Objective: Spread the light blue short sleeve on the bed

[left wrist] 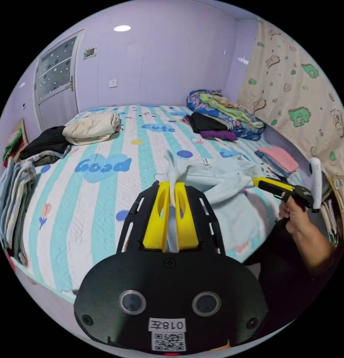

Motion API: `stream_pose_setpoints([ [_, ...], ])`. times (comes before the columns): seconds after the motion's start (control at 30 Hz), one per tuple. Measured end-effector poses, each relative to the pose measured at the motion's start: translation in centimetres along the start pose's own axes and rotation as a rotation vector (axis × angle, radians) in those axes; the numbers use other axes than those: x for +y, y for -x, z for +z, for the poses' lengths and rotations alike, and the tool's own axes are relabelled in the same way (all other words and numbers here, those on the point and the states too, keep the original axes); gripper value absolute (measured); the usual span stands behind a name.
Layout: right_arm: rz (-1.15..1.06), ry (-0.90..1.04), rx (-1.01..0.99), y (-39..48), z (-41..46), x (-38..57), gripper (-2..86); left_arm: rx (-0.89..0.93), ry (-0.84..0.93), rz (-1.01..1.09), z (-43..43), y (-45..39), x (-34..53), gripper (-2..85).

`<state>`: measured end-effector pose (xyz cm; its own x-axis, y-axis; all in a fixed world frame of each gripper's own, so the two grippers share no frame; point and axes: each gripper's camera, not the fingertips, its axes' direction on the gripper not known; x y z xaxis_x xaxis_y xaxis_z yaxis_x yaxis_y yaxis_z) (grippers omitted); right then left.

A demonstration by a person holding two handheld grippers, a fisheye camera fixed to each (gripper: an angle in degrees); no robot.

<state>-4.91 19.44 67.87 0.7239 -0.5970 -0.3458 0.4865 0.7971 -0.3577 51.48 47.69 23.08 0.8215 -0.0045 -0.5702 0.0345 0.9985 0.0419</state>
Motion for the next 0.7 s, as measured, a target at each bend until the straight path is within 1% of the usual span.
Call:
stream_pose_setpoints([
  [0.07,-0.036,0.005,-0.021,1.1,-2.0,2.6,1.3,0.034,-0.020,-0.003,-5.9,-0.5,4.2,-0.2],
  [0.13,-0.064,0.051,-0.038,2.0,-3.2,5.2,1.5,0.079,0.000,-0.005,-9.5,-1.1,7.4,-0.2],
  [0.23,-0.073,0.234,-0.090,2.8,-3.5,9.3,2.5,0.162,0.071,-0.022,-13.7,-2.1,12.4,-0.3],
  [0.27,-0.060,0.303,-0.134,2.8,-3.5,10.7,3.2,0.175,0.096,-0.028,-14.9,-2.8,14.1,-0.3],
  [0.3,-0.031,0.320,-0.175,2.5,-3.9,11.9,4.7,0.176,0.099,-0.028,-15.4,-3.1,14.8,-0.3],
  [0.37,-0.022,0.329,-0.212,2.3,-5.0,13.1,6.4,0.196,0.114,-0.038,-16.7,-4.2,16.7,-0.2],
  [0.43,-0.044,0.309,-0.199,2.3,-6.5,13.9,8.0,0.222,0.115,-0.042,-17.4,-4.8,17.1,-0.1],
  [0.53,-0.134,0.215,-0.216,3.4,-9.2,14.4,9.5,0.235,0.140,-0.035,-17.9,-5.6,16.5,0.2],
  [0.63,-0.209,0.156,-0.314,6.0,-9.8,14.4,10.6,0.257,0.203,-0.047,-17.2,-5.9,15.7,1.1],
  [0.7,-0.211,0.187,-0.399,8.2,-7.9,14.1,10.9,0.280,0.242,-0.054,-16.7,-6.0,15.5,2.4],
])
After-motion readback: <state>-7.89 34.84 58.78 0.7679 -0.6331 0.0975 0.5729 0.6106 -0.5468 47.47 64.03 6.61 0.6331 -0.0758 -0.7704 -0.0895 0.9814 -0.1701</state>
